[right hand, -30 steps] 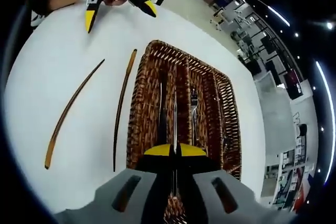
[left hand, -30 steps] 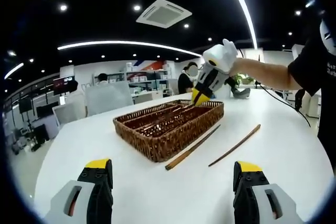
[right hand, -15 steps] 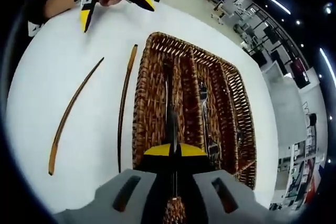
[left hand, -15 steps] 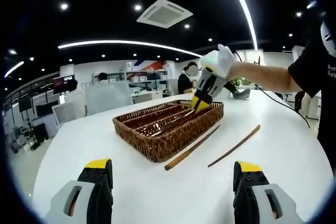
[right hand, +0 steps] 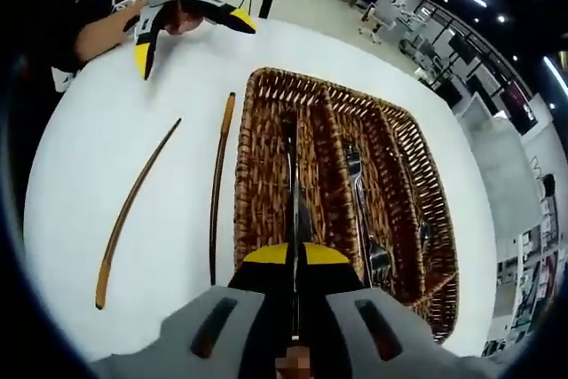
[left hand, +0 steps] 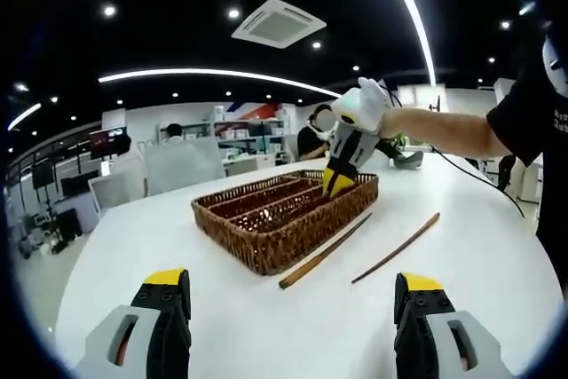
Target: Arrange the knives, forks, and spoons in their matching storage slots by inserting each utensil handle-first until every utensil is classified and aligned in the correct compartment
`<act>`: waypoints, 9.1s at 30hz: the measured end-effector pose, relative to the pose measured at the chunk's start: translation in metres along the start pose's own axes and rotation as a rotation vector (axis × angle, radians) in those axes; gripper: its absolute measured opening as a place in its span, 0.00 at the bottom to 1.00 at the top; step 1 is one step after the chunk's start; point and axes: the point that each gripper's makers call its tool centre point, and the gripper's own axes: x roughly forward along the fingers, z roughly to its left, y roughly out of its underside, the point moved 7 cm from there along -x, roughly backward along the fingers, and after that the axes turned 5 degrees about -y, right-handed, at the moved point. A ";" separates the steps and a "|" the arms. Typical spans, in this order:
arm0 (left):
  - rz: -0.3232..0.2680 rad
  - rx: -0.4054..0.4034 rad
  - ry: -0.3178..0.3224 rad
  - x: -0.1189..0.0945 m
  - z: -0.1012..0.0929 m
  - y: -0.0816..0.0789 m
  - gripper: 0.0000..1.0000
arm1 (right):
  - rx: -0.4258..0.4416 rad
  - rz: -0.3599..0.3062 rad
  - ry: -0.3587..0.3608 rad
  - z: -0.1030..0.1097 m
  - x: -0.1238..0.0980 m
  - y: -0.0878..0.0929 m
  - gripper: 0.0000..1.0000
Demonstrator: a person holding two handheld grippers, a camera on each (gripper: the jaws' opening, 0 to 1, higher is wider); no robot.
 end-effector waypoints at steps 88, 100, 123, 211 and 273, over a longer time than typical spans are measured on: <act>-0.022 -0.026 -0.007 0.003 0.001 -0.002 1.00 | -0.016 -0.075 0.220 -0.016 -0.033 0.012 0.63; -0.040 -0.033 -0.044 0.007 0.003 0.000 1.00 | 0.150 -0.196 0.271 0.008 -0.050 0.036 0.99; -0.060 -0.009 -0.054 0.012 -0.007 -0.007 1.00 | 0.453 -0.479 0.520 0.080 -0.086 0.092 0.99; -0.097 -0.055 -0.135 0.007 0.001 -0.023 1.00 | 0.415 -0.587 0.161 0.158 -0.049 0.098 0.94; -0.112 -0.033 -0.169 0.004 0.004 -0.027 1.00 | 0.436 -0.737 0.084 0.166 -0.057 0.064 0.04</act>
